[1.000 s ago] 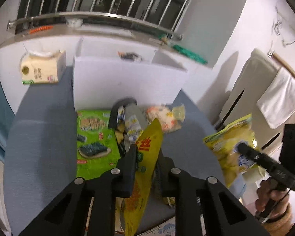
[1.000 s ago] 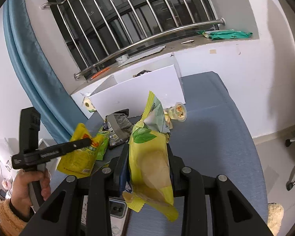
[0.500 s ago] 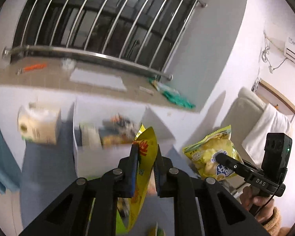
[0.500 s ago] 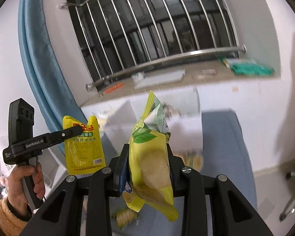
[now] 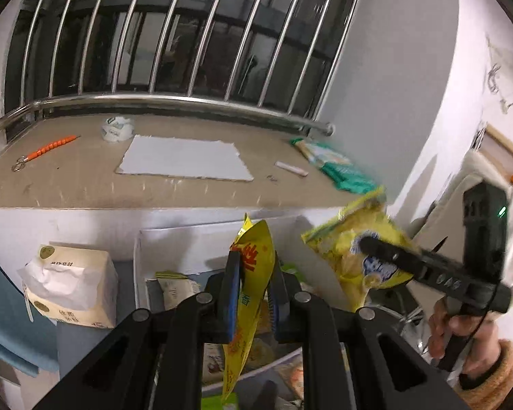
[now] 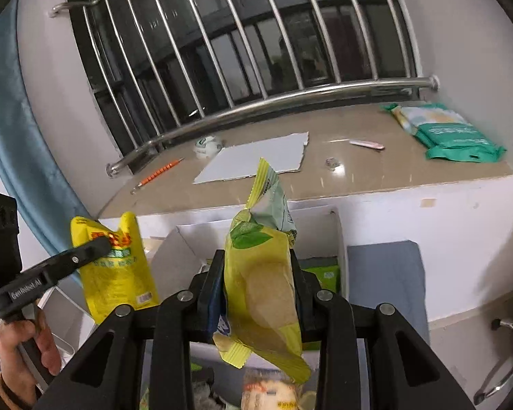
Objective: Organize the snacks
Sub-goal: 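Carry both yellow bags over the white box and open both tools, then grasp the grey-and-black patterned snack bag with the right tool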
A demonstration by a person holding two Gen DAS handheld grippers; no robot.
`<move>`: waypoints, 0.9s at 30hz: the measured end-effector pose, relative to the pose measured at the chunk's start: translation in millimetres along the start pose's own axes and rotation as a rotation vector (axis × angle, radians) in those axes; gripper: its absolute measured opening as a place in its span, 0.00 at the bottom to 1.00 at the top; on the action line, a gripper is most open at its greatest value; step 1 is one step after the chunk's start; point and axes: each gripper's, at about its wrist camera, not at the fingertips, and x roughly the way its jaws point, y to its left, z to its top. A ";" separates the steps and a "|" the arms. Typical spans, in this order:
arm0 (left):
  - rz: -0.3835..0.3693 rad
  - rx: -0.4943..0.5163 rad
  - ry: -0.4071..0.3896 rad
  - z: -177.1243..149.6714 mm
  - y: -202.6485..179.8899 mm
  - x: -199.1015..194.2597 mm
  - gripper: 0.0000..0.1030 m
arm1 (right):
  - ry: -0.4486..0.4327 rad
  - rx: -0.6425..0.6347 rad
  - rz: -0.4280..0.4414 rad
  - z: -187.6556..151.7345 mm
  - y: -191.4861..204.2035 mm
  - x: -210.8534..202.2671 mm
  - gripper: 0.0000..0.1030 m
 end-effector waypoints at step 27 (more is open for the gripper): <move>0.063 0.135 -0.085 -134.3 -52.9 -153.7 1.00 | -0.079 -0.133 0.066 -112.7 41.2 -116.9 1.00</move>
